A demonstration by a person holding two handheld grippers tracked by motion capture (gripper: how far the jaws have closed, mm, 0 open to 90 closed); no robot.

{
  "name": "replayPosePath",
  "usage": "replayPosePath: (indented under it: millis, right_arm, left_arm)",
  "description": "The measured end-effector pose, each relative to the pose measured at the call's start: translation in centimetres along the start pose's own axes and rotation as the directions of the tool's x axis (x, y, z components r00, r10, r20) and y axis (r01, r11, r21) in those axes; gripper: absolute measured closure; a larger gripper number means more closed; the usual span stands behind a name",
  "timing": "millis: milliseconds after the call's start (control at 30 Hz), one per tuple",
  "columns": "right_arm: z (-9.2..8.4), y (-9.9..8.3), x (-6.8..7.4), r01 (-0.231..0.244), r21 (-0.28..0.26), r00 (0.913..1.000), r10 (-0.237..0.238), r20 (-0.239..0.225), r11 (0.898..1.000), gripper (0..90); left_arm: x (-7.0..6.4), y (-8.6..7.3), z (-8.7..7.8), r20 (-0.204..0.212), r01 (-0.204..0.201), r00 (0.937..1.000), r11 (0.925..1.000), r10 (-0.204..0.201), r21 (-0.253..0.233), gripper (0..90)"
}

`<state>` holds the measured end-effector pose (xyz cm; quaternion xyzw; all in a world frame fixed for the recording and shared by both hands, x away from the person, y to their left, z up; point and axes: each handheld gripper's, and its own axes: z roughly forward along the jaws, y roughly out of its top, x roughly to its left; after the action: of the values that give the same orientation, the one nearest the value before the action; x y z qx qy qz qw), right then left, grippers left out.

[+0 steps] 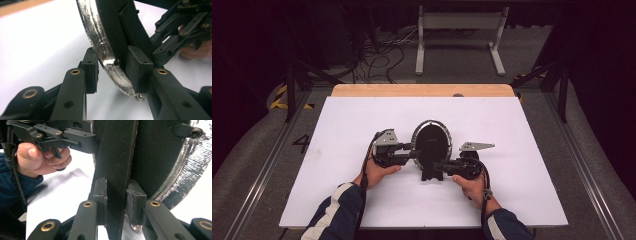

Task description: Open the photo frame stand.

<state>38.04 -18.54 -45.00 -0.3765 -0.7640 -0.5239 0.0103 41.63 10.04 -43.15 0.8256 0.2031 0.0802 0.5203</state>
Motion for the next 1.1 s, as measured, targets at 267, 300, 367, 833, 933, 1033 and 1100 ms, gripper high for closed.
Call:
replayPosePath:
  millis: [267, 300, 367, 833, 933, 1033, 1100]
  right_arm:
    - [-0.2, 0.1, 0.6, 0.036, -0.005, 0.9990, -0.036, 0.027, 0.999, 73.8]
    - [-0.1, 0.1, 0.7, 0.041, -0.004, 0.9988, -0.041, 0.027, 0.999, 74.4]
    - [-0.1, 0.1, 0.6, 0.038, -0.004, 0.9990, -0.038, 0.023, 0.999, 75.7]
    - [-0.3, 0.1, 0.5, 0.039, -0.005, 0.9990, -0.039, 0.024, 0.999, 75.0]
    - [-0.4, 0.2, 0.8, 0.050, -0.010, 0.9984, -0.050, 0.027, 0.999, 75.0]
    - [-0.4, 0.3, 0.9, 0.053, -0.013, 0.9982, -0.053, 0.028, 0.998, 75.0]
    - [-0.3, 0.3, 1.0, 0.061, -0.010, 0.9976, -0.061, 0.033, 0.998, 75.0]
  left_arm:
    - [-0.7, -0.2, 0.1, -0.026, -0.077, 0.9966, 0.9960, 0.078, 0.047, 59.9]
    - [-0.6, -0.3, 0.2, -0.019, -0.067, 0.9975, 0.9968, 0.068, 0.044, 59.5]
    - [-0.4, -0.5, 0.5, 0.013, -0.050, 0.9987, 0.9972, 0.050, 0.056, 59.7]
    - [-1.2, -0.1, 0.9, -0.027, -0.121, 0.9920, 0.9895, 0.124, 0.079, 62.3]
    - [-1.3, 0.0, 0.9, -0.059, -0.138, 0.9880, 0.9872, 0.143, 0.080, 64.7]
    - [-1.5, 0.2, 0.9, -0.096, -0.155, 0.9819, 0.9838, 0.164, 0.090, 65.0]
    - [-1.5, 0.4, 1.0, -0.117, -0.170, 0.9763, 0.9802, 0.182, 0.101, 65.3]
